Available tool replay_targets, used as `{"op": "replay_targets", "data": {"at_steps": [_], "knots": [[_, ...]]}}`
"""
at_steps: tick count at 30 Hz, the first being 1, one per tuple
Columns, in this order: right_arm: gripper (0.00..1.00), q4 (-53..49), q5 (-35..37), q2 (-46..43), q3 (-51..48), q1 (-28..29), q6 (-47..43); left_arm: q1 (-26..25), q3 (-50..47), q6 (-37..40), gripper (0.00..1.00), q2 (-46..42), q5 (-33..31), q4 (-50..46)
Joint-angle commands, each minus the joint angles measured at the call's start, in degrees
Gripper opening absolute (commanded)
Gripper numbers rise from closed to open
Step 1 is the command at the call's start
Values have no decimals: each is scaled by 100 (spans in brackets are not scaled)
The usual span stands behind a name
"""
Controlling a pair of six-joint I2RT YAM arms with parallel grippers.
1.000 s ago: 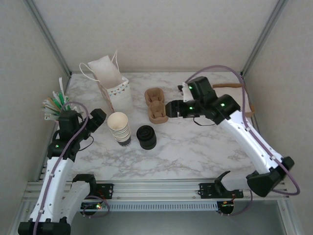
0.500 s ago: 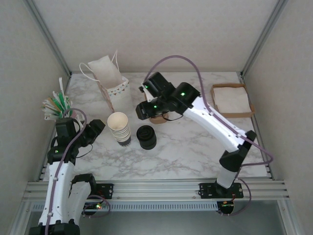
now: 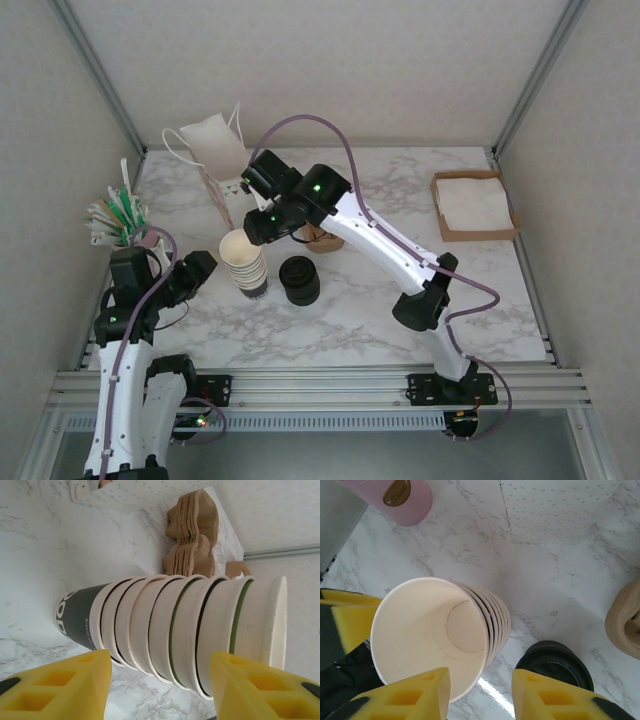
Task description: Pack the takeout coffee
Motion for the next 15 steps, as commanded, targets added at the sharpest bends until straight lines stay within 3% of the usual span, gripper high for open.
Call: {"op": "replay_targets", "data": {"at_steps": [1,15], "knots": [[35,-253,-38,235,383,31,-37,55,-76,166,54,-75,349,-62],[28,-293,-192,713,741,31,-13,64,-192,352,54,6,662,3]]}}
